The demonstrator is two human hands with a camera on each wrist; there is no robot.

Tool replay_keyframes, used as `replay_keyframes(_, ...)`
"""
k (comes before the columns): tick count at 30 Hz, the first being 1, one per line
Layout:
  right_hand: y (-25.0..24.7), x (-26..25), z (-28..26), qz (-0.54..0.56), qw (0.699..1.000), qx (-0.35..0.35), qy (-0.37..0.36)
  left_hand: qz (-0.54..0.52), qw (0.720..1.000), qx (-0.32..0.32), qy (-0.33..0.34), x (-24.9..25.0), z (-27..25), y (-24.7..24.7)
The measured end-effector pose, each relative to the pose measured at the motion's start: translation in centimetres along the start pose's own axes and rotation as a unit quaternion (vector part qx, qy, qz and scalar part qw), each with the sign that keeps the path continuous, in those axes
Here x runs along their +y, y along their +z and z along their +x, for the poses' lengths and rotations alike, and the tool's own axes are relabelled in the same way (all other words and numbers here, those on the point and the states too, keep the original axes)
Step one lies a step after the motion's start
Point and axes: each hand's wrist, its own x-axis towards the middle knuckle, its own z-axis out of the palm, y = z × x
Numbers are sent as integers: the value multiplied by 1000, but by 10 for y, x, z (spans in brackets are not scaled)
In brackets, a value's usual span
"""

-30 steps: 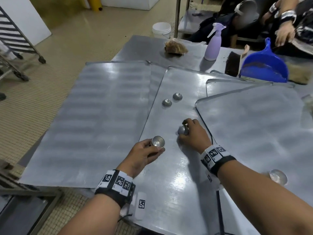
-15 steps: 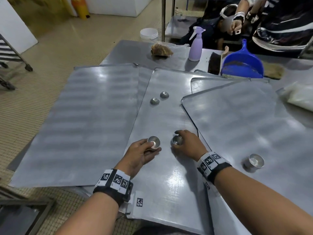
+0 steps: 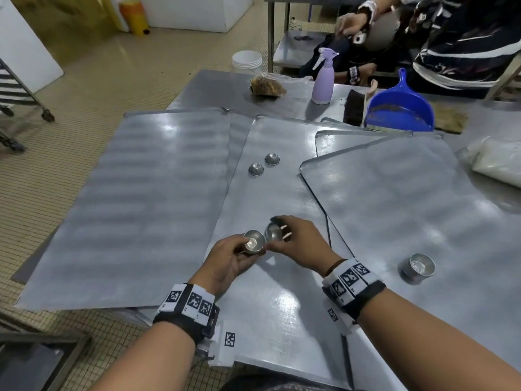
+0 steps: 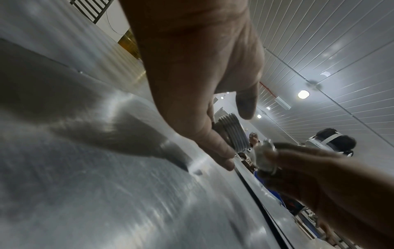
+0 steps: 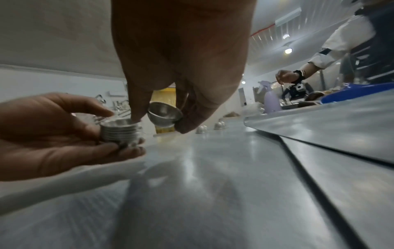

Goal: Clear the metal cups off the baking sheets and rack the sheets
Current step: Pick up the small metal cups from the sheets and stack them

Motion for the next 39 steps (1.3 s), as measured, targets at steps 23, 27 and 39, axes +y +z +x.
replay_keyframes(23,-21,1,123,-190,980,-15,59,2,997,71,29,32,29,-19)
replay_keyframes(27,-23,-7,176,-224,973,-20,56,2,997,71,29,45,36,-22)
replay_keyframes(39,12,-1,230,-282,954,-58,80,-3,996,79,40,72,46,-36)
